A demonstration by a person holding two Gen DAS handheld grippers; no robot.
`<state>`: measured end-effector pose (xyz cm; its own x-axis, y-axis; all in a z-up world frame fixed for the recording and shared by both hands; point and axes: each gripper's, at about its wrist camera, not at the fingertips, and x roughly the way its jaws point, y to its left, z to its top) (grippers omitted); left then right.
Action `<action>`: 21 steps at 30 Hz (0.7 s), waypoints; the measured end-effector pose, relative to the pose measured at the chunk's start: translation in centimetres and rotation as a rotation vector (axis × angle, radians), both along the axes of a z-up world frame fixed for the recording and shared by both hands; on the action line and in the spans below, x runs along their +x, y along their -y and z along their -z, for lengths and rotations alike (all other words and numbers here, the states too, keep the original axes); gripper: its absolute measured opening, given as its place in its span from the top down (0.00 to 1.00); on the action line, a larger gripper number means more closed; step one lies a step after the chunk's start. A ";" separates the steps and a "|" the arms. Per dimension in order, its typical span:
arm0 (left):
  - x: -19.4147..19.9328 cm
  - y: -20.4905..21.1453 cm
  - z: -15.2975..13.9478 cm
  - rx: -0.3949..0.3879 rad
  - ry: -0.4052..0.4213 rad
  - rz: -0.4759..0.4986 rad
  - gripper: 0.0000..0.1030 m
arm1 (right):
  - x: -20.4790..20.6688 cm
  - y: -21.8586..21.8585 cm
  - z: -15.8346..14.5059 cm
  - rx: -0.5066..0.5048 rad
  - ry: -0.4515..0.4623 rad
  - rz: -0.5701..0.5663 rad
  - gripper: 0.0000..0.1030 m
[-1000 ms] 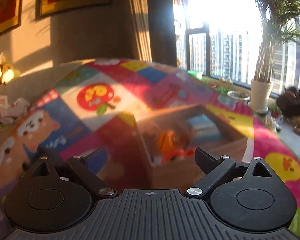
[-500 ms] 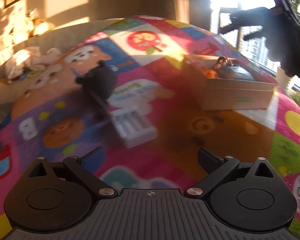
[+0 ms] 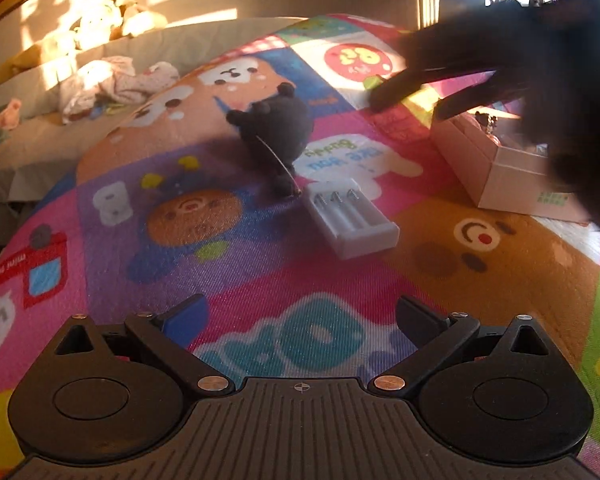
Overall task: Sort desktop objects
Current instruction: 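Grasp the black plush toy with the right tool and lift it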
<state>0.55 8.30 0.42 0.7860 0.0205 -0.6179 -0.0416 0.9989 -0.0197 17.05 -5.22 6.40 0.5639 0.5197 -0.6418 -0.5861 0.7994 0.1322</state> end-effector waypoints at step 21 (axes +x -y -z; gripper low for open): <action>0.4 -0.7 0.5 -0.067 -0.023 -0.012 0.00 | 7.1 -7.8 2.3 0.183 -0.248 0.043 0.32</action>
